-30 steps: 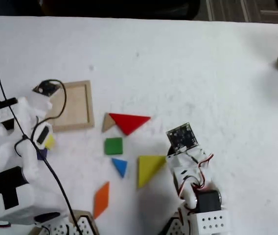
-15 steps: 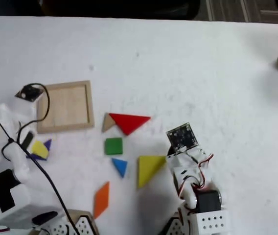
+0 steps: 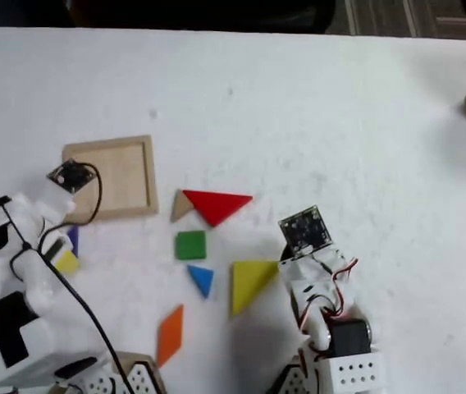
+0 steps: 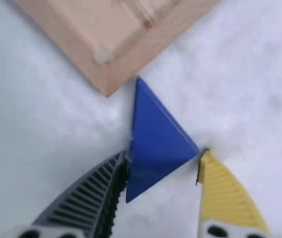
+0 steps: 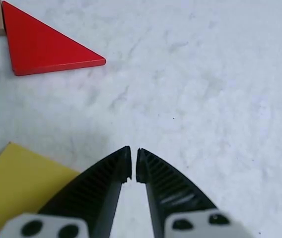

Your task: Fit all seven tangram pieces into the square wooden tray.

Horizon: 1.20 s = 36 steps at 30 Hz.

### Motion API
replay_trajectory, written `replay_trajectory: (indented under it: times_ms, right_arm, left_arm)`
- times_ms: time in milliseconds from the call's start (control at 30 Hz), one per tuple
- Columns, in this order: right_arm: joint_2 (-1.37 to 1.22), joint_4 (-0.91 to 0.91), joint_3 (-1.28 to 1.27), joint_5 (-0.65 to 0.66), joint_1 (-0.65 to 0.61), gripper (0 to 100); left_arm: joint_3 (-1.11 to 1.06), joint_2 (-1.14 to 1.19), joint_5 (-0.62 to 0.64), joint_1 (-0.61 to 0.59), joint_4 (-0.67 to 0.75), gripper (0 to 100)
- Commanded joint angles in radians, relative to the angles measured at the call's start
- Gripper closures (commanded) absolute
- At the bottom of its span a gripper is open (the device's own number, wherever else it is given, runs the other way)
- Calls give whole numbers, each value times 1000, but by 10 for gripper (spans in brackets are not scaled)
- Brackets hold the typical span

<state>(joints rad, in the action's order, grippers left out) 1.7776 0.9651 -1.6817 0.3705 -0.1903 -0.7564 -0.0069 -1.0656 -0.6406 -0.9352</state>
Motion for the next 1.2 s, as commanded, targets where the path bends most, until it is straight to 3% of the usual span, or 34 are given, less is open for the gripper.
replay_trajectory:
  times_ms: [0, 333, 533, 733, 900, 1067, 1167]
  right_arm:
    - [2, -21, -9, -2, 2, 971]
    - [5, -21, -9, -2, 2, 971]
    - [5, -21, -9, -2, 2, 971]
    - [4, -21, -9, -2, 2, 971]
    - [10, 7, -9, -2, 4, 971]
    - [7, 16, -9, 0, 12, 971]
    - [10, 47, -9, 80, 12, 974]
  left_arm:
    - [-32, 18, 94, 50, 28, 830]
    - [15, 10, 273, 36, -58, 928]
    - [144, 12, 511, 38, -129, 927]
    - [230, 16, 793, 85, -215, 823]
    - [227, 18, 829, 154, -215, 793]
    - [227, 18, 948, 177, -190, 789]
    - [227, 19, 988, 177, -190, 788]
